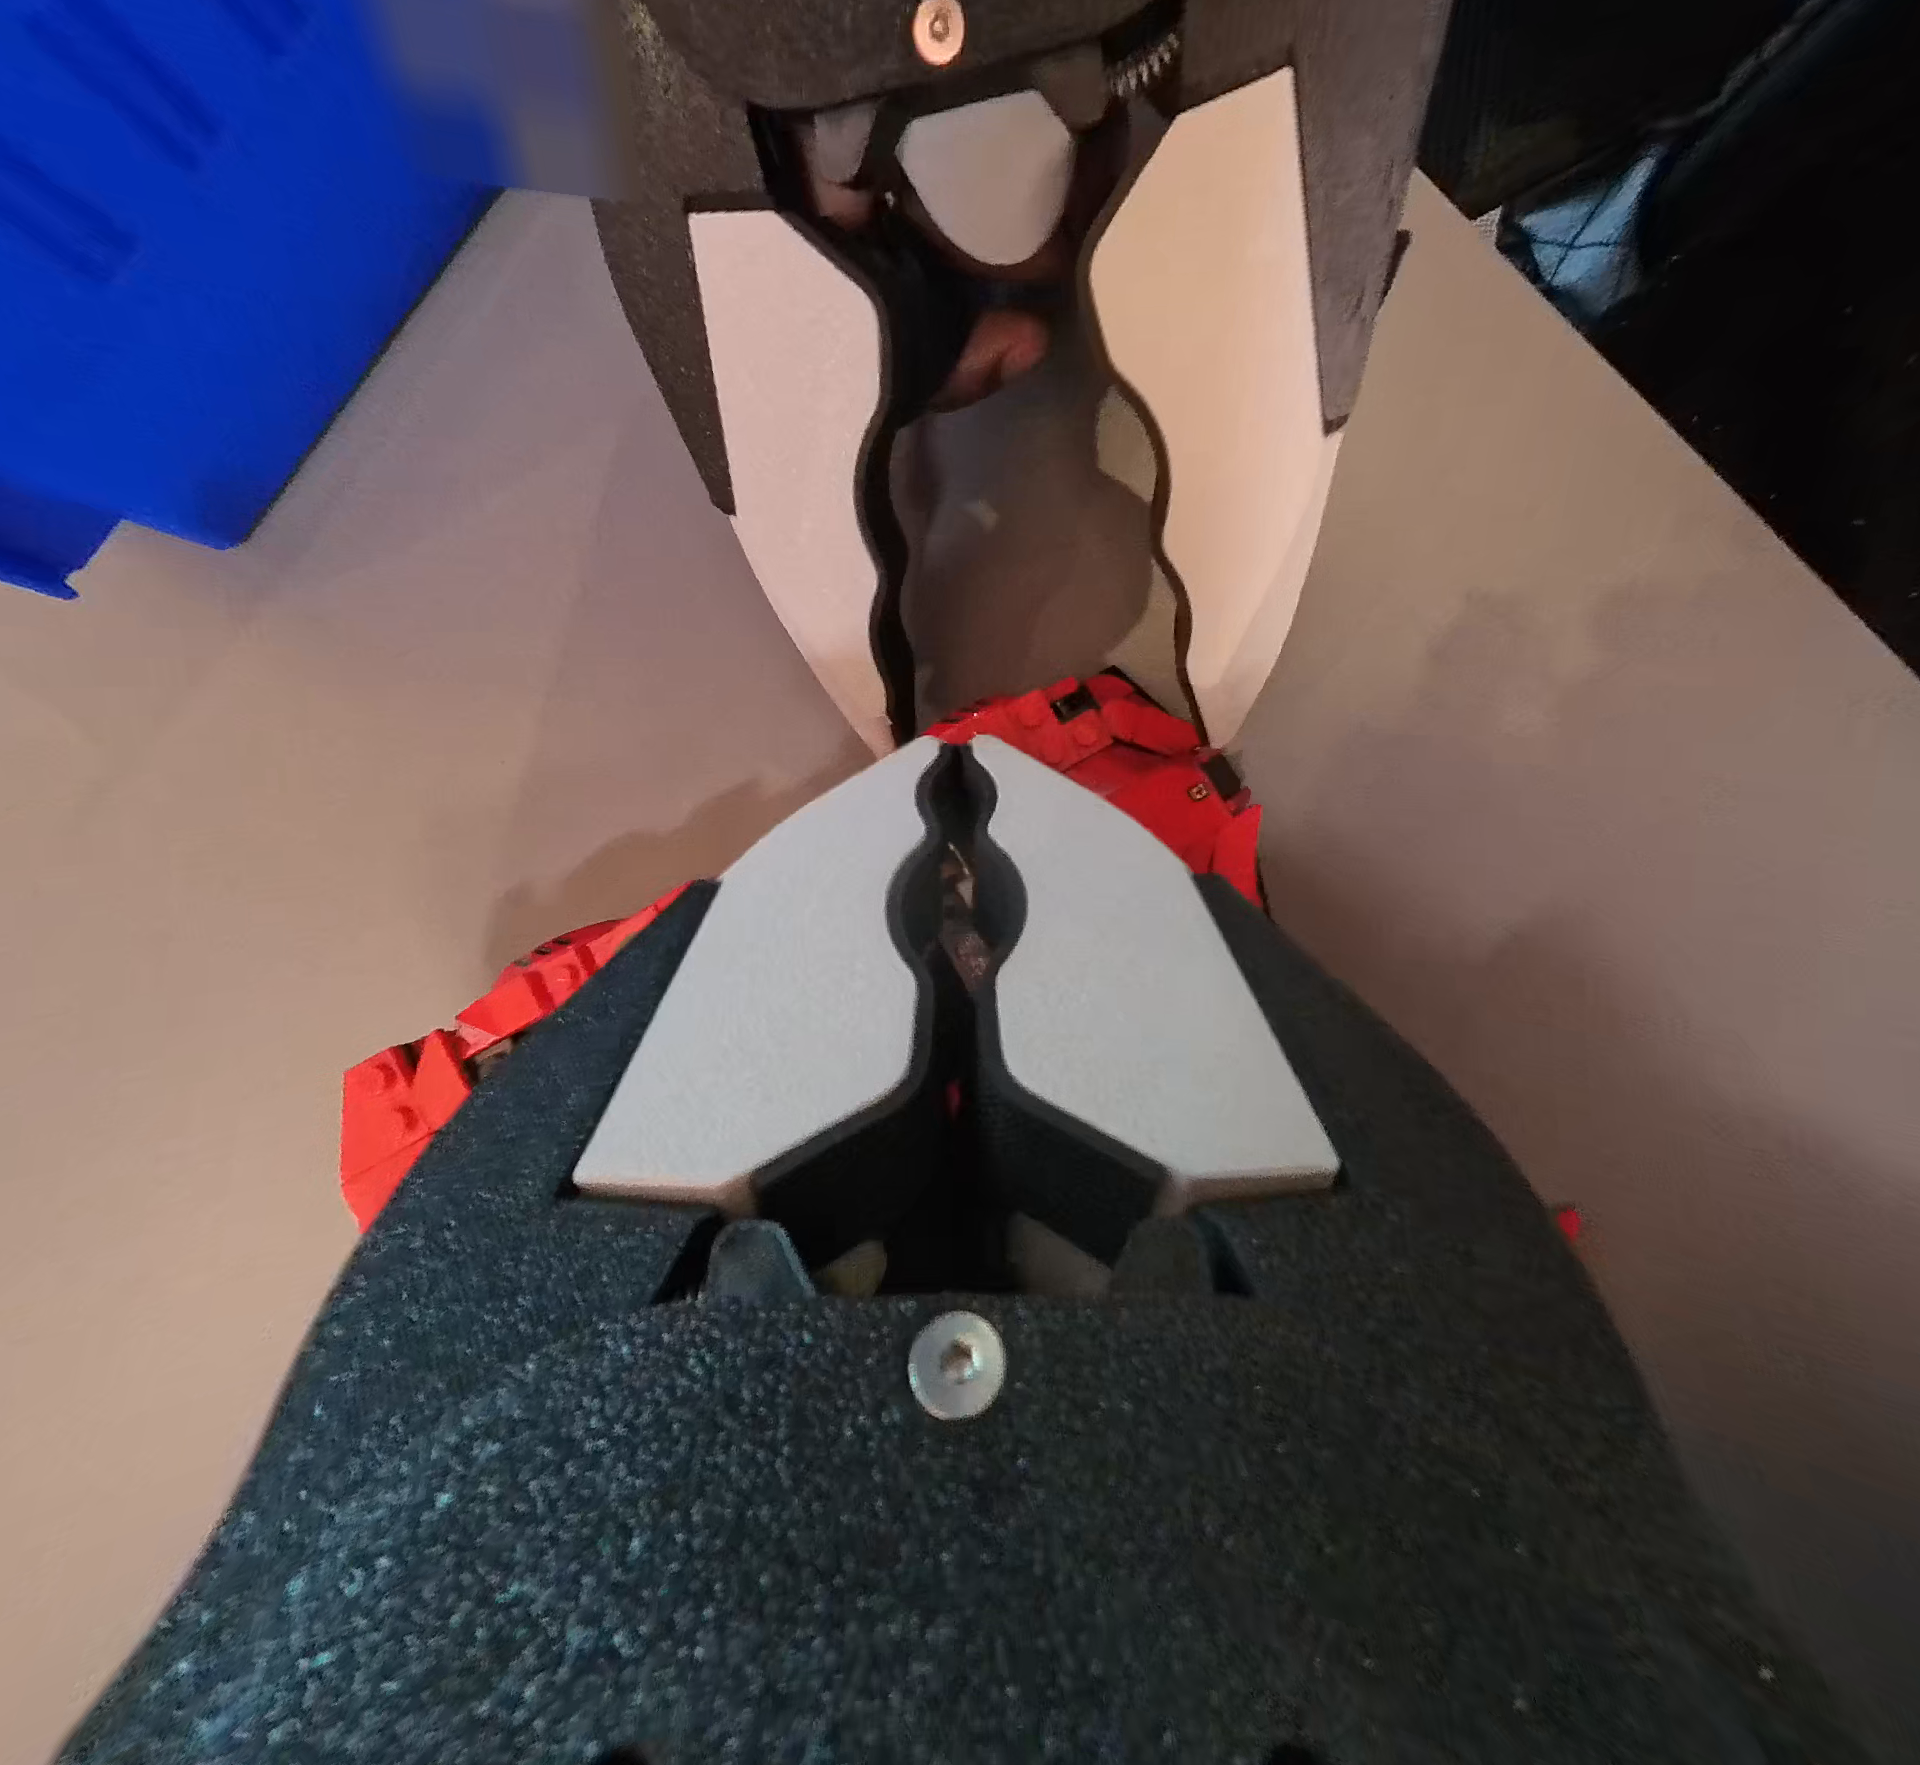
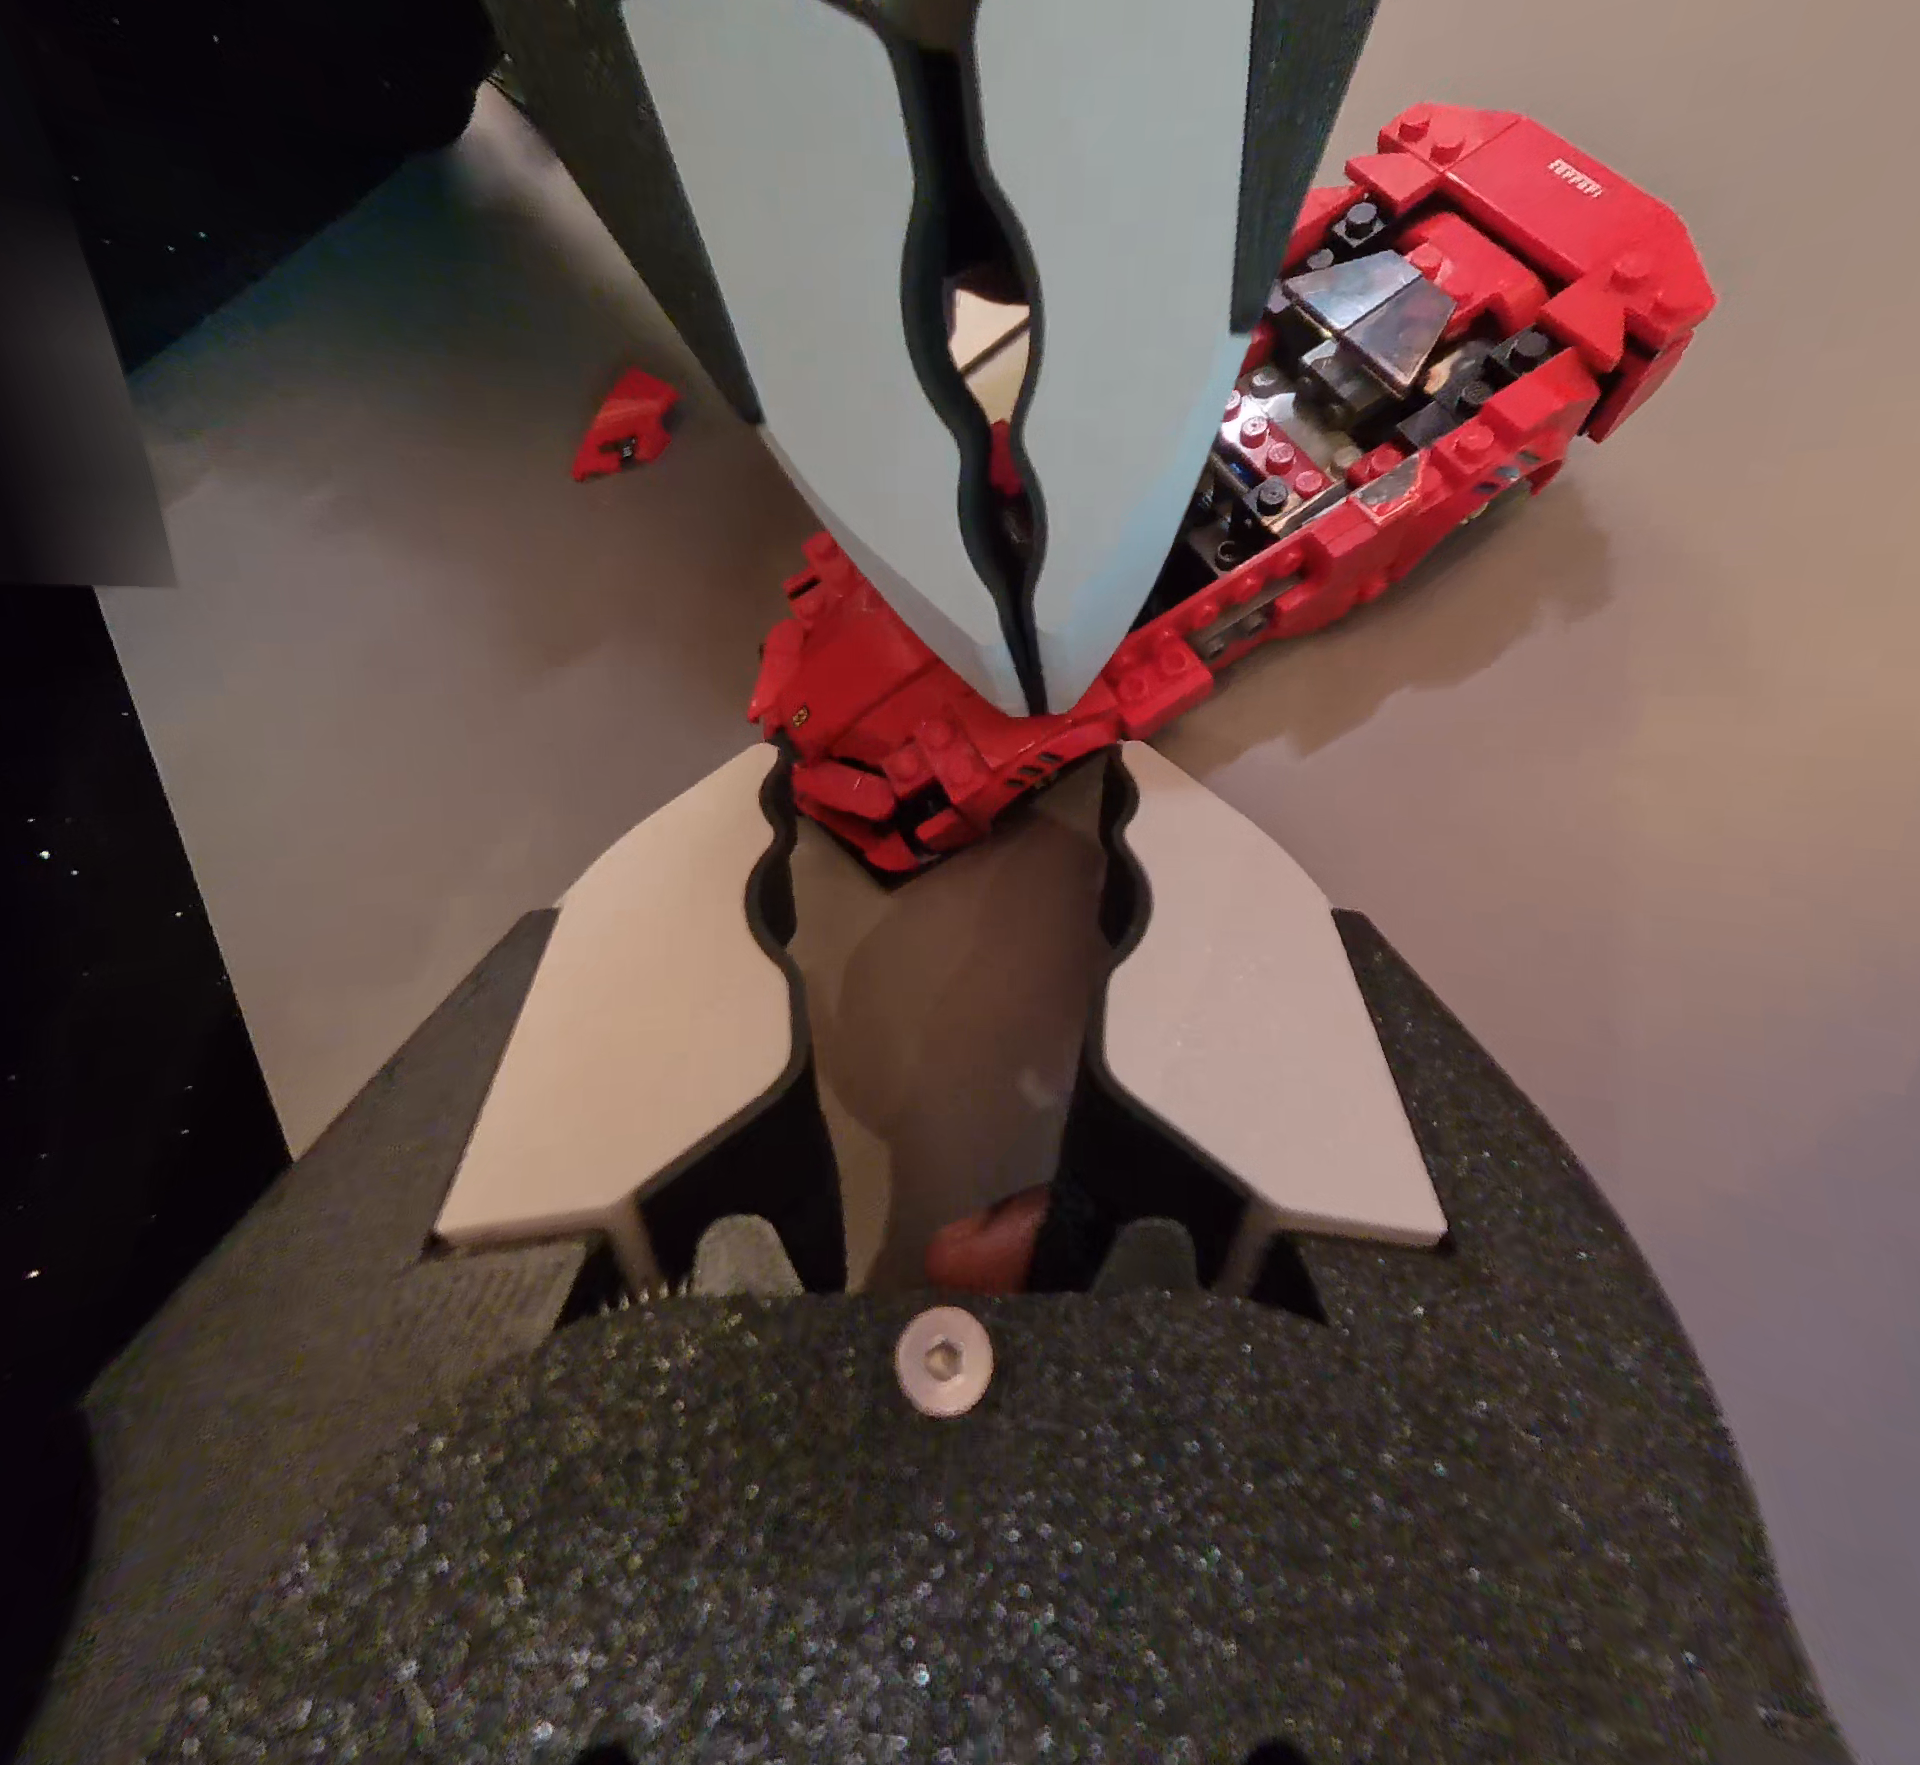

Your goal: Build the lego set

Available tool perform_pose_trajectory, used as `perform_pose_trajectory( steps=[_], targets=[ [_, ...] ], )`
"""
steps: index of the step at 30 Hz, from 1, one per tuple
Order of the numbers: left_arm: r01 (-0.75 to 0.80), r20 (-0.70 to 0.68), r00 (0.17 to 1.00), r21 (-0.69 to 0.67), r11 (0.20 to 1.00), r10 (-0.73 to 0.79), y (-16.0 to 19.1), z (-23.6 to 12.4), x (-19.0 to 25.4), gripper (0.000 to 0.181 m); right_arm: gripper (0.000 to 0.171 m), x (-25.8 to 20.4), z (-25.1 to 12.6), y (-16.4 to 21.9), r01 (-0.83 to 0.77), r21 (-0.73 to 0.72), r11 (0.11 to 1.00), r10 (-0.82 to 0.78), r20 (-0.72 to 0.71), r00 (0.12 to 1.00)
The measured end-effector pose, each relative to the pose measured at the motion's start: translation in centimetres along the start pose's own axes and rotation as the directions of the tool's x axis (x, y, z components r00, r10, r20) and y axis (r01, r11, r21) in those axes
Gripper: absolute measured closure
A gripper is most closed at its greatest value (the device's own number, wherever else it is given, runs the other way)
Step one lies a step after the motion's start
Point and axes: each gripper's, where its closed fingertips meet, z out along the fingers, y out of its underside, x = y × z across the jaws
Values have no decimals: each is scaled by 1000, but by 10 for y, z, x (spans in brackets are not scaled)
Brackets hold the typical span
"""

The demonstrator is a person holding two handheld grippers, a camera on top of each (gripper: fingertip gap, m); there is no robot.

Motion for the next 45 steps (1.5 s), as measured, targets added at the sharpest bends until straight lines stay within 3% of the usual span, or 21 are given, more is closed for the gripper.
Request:
perform_pose_trajectory(
  steps=[1, 10, 13, 17, 20, 23, 24, 29, 45],
  targets=[
    [4, -4, 1000, 0, 1000, -4, 0, 0, 1, 181, 115, 0, 0, 0, -2, 1, 1000, 2, 1, 1000],
    [-54, 31, 998, -34, 998, 55, 0, -1, 2, 181, 112, 1, 0, 1, -9, 2, 1000, 9, -1, 1000],
    [-68, 23, 997, 15, 998, 67, -5, -5, 4, 181, 112, 2, -3, 0, -14, 14, 1000, 14, -3, 1000],
    [-48, 150, 988, 79, 996, 36, -8, -36, -12, 181, 114, 8, -17, -4, -16, 43, 999, 18, -46, 999],
    [-23, 278, 961, 53, 998, 7, 6, -58, -18, 181, 129, 11, -30, -15, 7, 90, 996, 0, -71, 997],
    [32, 326, 944, 49, 998, -47, 22, -65, -4, 181, 167, 11, -32, -22, 67, 87, 994, -59, -99, 993],
    [49, 332, 941, 59, 997, -66, 26, -65, 2, 181, 171, 11, -30, -23, 84, 73, 994, -76, -111, 991],
    [106, 331, 931, 153, 983, -152, 29, -55, 18, 181, 171, 7, -16, -22, 148, -25, 989, -150, -98, 984],
    [137, 252, 953, 136, 981, -168, 34, -31, 24, 181, 171, 9, -7, -14, 154, -165, 974, -170, -84, 982]
  ],
)
